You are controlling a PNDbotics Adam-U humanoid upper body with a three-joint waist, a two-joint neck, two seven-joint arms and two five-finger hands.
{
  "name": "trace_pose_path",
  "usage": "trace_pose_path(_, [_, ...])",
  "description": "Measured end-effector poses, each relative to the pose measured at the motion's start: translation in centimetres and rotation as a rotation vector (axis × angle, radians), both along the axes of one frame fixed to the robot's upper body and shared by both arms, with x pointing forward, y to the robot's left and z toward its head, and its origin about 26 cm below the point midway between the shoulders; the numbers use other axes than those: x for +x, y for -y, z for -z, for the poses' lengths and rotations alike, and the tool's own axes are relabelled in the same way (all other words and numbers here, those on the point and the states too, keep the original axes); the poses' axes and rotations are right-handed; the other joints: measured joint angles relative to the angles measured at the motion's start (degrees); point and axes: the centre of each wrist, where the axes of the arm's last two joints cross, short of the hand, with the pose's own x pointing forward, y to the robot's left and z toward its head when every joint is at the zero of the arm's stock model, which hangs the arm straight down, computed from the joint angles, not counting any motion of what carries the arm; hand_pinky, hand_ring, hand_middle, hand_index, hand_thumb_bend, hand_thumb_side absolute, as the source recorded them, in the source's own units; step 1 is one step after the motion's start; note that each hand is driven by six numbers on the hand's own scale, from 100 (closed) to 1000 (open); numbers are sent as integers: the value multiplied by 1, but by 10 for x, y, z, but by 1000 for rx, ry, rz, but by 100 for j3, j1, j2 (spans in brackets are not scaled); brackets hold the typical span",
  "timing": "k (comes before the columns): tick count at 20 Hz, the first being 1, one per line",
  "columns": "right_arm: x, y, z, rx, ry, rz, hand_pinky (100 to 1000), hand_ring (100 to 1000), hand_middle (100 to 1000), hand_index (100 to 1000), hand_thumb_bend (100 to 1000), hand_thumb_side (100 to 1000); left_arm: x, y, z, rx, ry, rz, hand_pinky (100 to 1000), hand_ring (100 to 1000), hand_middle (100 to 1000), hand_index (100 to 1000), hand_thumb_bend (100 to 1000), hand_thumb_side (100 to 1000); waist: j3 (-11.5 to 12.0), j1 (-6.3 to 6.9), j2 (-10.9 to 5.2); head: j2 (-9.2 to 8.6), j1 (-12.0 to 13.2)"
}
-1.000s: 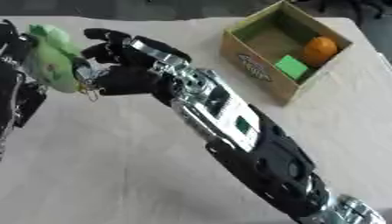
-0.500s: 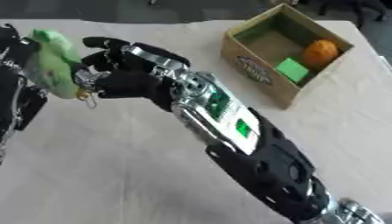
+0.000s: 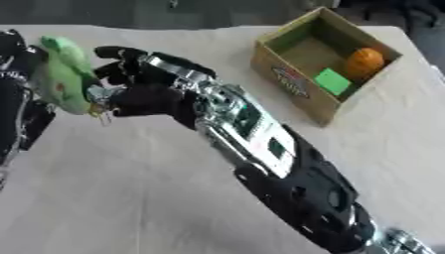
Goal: Pick up the objects with one hand, pass them to the other hand, and then place them into the box on the other side of the table.
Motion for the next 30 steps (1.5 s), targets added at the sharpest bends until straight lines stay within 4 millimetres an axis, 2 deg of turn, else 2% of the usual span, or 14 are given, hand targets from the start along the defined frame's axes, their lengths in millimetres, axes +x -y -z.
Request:
trace_pose_path(8, [2, 0, 2, -30, 5, 5, 1000, 1000, 868, 1000, 100, 259, 0, 2, 0, -6, -1, 3, 442, 470, 381, 483, 489, 100, 6, -1, 15, 65, 161])
trace_pose_path(13, [3, 0, 3, -33, 9, 2, 1000, 1000, 866, 1000, 100, 269, 0, 2, 0, -7, -2, 4, 449, 469, 381, 483, 492, 100, 6, -3, 23, 111, 169])
trace_pose_path(17, [4, -1, 3, -33, 5, 1, 1000, 1000, 864, 1000, 100, 269, 0, 2, 0, -13, -6, 4, 446, 468, 361, 485, 460, 100, 5, 5, 23, 107, 169])
trace_pose_path(20, [4, -1, 3, -27, 7, 2, 1000, 1000, 863, 1000, 100, 261, 0, 1, 1, -53, -31, 20, 501, 484, 346, 484, 438, 100, 4, 22, 23, 103, 171])
trace_pose_path(23, [2, -1, 2, -23, 13, 0, 1000, 1000, 862, 1000, 100, 265, 0, 0, 0, -106, -76, 58, 613, 503, 326, 489, 425, 100, 3, 20, 23, 101, 169])
trace_pose_path(30, [1, 0, -1, -8, 24, 4, 1000, 1000, 860, 1000, 100, 270, -1, -2, -7, -216, -234, 235, 656, 486, 282, 480, 372, 100, 1, 24, 23, 99, 158])
